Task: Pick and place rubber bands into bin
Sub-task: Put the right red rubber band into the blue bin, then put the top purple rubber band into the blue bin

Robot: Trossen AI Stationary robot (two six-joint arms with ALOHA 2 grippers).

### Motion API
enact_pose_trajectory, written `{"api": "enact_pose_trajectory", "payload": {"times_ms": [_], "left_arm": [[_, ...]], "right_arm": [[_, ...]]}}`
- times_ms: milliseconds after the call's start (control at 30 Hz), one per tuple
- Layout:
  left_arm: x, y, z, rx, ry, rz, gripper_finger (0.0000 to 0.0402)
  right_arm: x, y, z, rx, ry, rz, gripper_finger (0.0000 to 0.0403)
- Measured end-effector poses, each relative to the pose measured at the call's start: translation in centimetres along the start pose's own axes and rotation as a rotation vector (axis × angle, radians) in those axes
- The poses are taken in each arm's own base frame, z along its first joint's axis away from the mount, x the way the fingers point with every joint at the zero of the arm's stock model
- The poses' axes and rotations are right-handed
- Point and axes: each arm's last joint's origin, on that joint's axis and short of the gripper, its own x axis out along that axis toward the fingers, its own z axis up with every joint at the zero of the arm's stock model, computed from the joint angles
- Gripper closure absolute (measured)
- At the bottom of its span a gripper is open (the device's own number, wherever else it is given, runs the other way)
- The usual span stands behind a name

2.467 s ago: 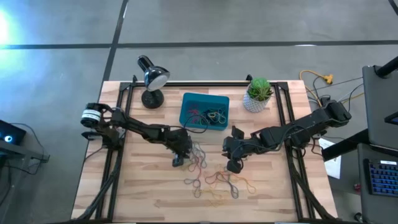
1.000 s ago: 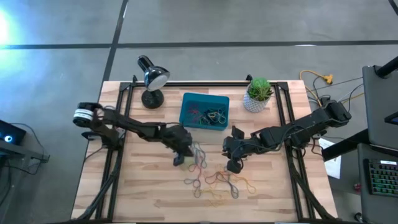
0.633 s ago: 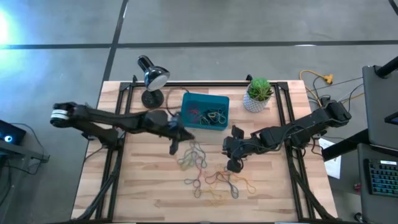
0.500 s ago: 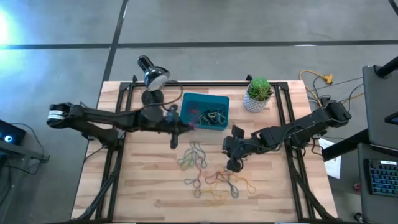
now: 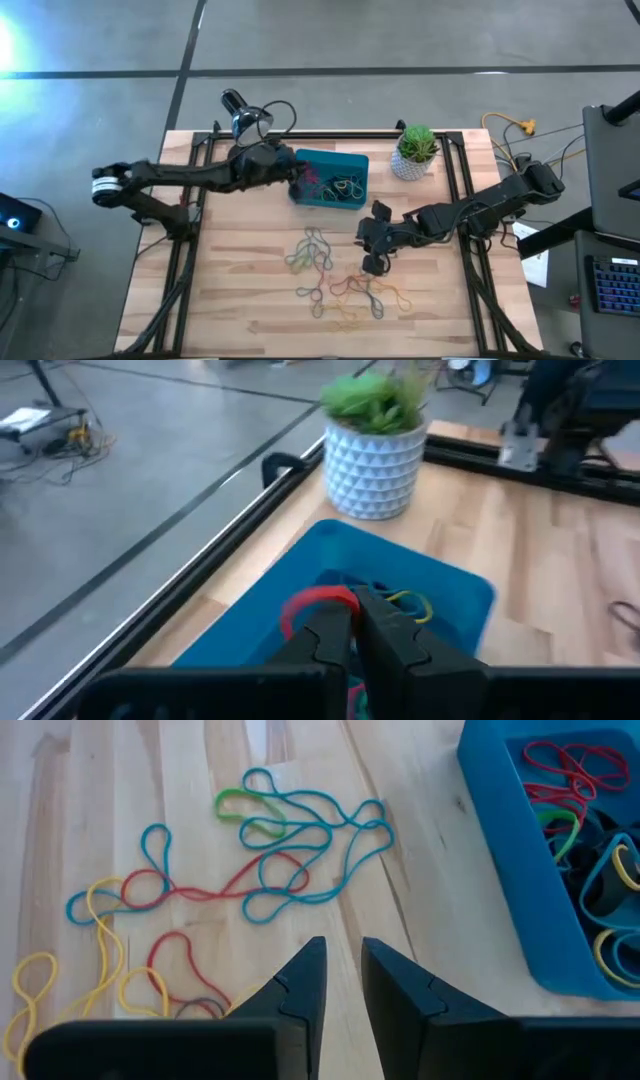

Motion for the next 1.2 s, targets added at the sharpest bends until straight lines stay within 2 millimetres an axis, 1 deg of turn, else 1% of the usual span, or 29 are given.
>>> {"api": "enact_pose_trajectory", "payload": {"times_ms": [133, 267, 433, 567, 833, 933, 1067, 1200], "left_arm": [[1.6, 1.1, -0.6, -0.014, 0.025, -0.006, 0.0402], [3.1, 1.7, -1.3, -0.019, 0.062, 0.006, 0.0402], [4.8, 1.9, -2.5, -0.033, 0.13, 0.021, 0.0401], [5.5, 1.8, -3.1, -0.068, 0.189, 0.01, 0.0394], [5.4, 1.6, -3.2, -0.076, 0.222, -0.061, 0.0327], [5.3, 1.6, -3.3, -0.083, 0.26, -0.085, 0.0307], [5.3, 1.5, -3.4, -0.105, 0.285, -0.113, 0.0291], [4.5, 1.0, -2.7, -0.121, 0.276, -0.249, 0.0288]], "right_arm": [[0.0, 0.1, 0.1, 0.006, -0.012, 0.006, 0.0344], [0.0, 0.1, 0.1, 0.01, -0.013, 0.006, 0.0344], [0.0, 0.1, 0.1, 0.012, -0.013, 0.007, 0.0346], [0.0, 0.1, 0.1, 0.012, -0.014, 0.007, 0.0346], [0.5, 0.2, 0.0, 0.007, 0.0, 0.0, 0.0346], [0.8, 0.2, -0.2, 0.004, 0.009, -0.005, 0.0346], [0.9, 0.2, -0.2, 0.004, 0.011, -0.006, 0.0346], [0.9, 0.2, -0.2, 0.003, 0.012, -0.005, 0.0346]]}}
